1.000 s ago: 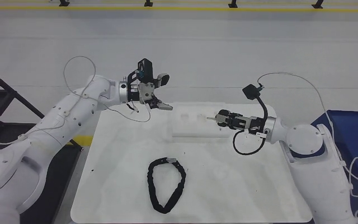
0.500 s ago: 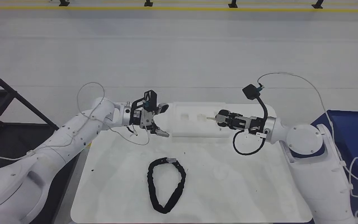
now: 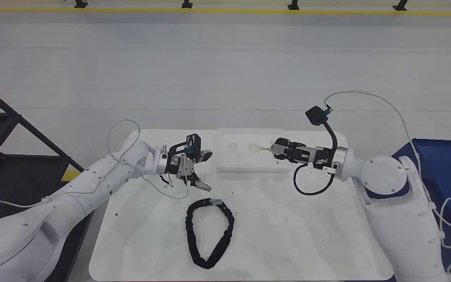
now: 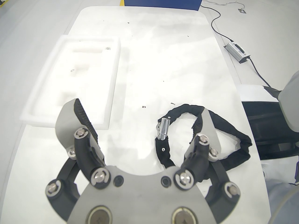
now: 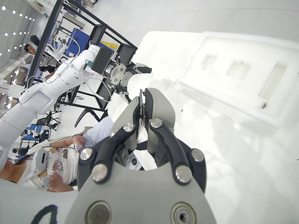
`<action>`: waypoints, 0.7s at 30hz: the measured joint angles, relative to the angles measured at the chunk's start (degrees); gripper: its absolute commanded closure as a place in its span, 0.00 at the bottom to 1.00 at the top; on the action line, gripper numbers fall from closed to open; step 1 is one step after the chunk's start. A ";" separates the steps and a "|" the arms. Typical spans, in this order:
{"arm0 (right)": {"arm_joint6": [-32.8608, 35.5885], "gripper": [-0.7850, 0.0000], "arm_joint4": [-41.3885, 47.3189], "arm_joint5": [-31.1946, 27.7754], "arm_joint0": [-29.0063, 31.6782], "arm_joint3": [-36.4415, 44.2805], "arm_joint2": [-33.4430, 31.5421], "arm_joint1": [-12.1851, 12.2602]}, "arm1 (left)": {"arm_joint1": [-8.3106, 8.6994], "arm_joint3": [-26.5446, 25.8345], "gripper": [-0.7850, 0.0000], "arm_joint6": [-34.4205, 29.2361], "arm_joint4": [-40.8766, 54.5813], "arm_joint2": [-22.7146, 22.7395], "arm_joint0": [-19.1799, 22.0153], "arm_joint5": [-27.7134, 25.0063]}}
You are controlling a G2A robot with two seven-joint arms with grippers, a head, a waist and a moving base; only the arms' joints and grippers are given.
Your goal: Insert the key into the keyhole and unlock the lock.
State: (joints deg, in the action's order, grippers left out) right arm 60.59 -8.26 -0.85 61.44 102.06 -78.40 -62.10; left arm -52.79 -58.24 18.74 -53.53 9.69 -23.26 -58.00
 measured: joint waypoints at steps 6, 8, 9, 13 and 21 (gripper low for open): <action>0.00 1.00 0.00 0.00 0.00 0.00 0.00 0.00 | 0.00 0.00 0.00 0.08 -0.10 0.05 0.00 0.00; 0.00 1.00 0.00 0.00 0.00 0.00 0.00 0.00 | 0.00 0.00 0.00 0.08 -0.10 0.05 0.00 0.00; 0.00 1.00 0.00 0.00 0.00 0.00 0.00 0.00 | 0.00 0.00 0.00 0.08 -0.10 0.05 0.00 0.00; 0.00 1.00 0.00 0.00 0.00 0.00 0.00 0.00 | 0.00 0.00 0.00 0.08 -0.10 0.05 0.00 0.00; 0.00 1.00 0.00 0.00 0.00 0.00 0.00 0.00 | 0.00 -0.03 0.00 -0.58 -0.21 0.34 -0.73 1.32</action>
State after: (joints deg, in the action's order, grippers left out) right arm 60.59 -8.26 -0.85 61.44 102.06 -78.40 -62.10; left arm -52.80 -58.27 18.16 -53.74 10.03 -23.98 -56.68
